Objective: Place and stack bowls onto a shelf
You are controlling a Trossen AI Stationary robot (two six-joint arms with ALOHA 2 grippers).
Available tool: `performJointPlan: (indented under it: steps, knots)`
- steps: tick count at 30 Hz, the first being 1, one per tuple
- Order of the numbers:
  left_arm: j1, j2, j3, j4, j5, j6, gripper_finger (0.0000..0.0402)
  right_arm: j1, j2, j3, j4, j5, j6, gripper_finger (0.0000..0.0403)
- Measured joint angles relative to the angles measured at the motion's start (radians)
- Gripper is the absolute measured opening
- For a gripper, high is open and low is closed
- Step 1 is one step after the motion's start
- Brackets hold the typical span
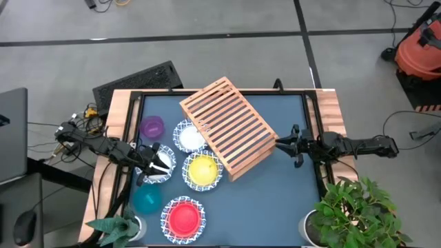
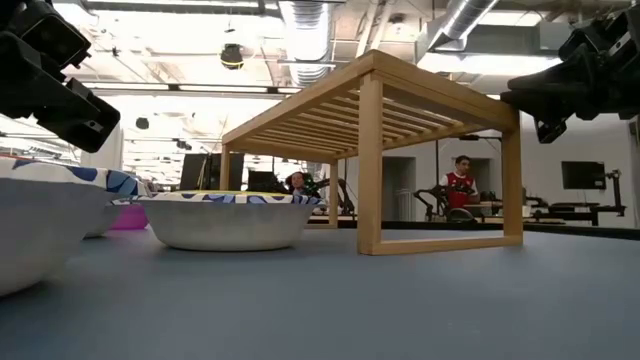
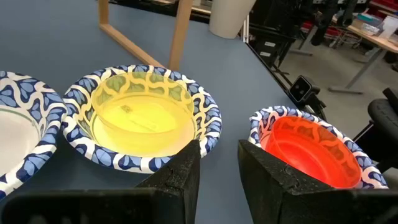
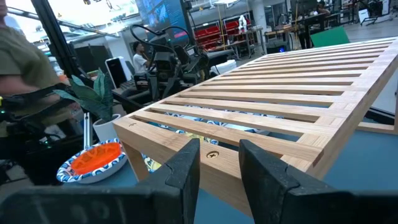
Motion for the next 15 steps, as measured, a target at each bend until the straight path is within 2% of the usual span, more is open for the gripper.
performJointPlan:
  steps: [15]
  knots:
    - [0.000, 0.000, 0.000, 0.000, 0.000, 0.000, 0.0094, 0.000, 0.000, 0.000, 0.000, 0.000, 0.000, 0.0138]
